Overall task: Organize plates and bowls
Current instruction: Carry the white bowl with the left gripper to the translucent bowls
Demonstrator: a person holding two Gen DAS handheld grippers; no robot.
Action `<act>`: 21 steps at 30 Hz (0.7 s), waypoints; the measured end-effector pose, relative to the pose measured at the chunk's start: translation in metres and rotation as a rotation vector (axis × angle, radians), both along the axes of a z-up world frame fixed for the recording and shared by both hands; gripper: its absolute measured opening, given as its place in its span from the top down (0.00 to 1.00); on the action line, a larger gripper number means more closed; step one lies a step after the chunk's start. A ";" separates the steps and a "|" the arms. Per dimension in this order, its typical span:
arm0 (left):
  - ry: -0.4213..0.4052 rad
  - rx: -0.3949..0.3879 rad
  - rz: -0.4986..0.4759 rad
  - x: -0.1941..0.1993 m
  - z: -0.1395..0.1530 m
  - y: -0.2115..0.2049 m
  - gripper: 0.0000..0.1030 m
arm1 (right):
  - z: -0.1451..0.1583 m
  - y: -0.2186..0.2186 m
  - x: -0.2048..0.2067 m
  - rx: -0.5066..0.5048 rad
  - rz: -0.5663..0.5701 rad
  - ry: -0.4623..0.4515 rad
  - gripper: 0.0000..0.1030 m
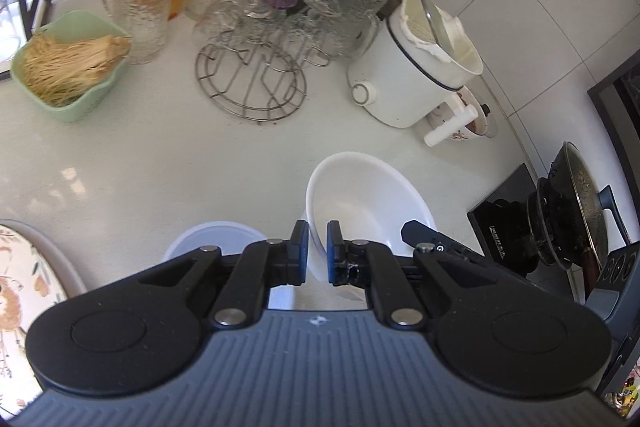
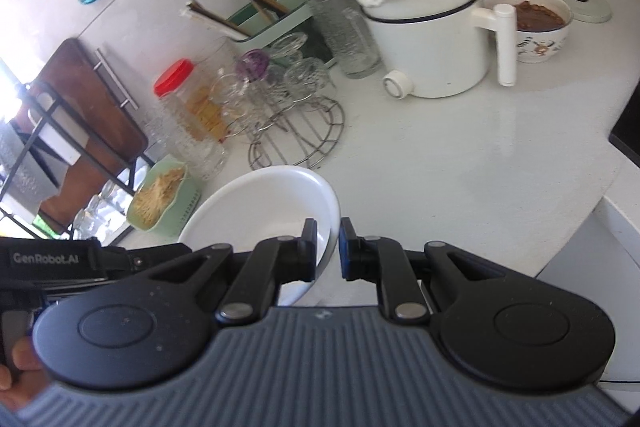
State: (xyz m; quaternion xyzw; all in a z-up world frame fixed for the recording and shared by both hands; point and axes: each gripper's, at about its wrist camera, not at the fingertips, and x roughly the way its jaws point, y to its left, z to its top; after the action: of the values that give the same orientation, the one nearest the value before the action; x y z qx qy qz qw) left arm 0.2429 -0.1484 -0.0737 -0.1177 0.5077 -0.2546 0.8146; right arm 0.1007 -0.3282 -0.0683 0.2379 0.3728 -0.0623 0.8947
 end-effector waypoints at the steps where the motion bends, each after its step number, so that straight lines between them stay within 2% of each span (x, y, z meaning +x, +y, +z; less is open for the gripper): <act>1: -0.002 0.004 0.007 0.000 0.000 0.005 0.91 | 0.001 0.003 0.002 0.007 0.005 0.000 0.87; 7: 0.001 0.009 0.063 0.000 -0.004 0.031 0.91 | 0.008 0.028 0.013 -0.033 0.087 -0.013 0.86; 15: 0.039 0.022 0.141 -0.007 -0.025 0.063 0.91 | -0.007 0.060 0.024 -0.093 0.220 0.056 0.86; 21: 0.065 0.059 0.161 -0.011 -0.044 0.072 0.91 | -0.020 0.078 0.029 -0.144 0.275 0.101 0.85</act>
State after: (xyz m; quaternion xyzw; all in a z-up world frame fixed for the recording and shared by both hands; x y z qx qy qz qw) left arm 0.2321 -0.0762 -0.1180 -0.1421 0.5301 -0.1693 0.8186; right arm 0.1302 -0.2506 -0.0880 0.1165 0.4411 0.0224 0.8896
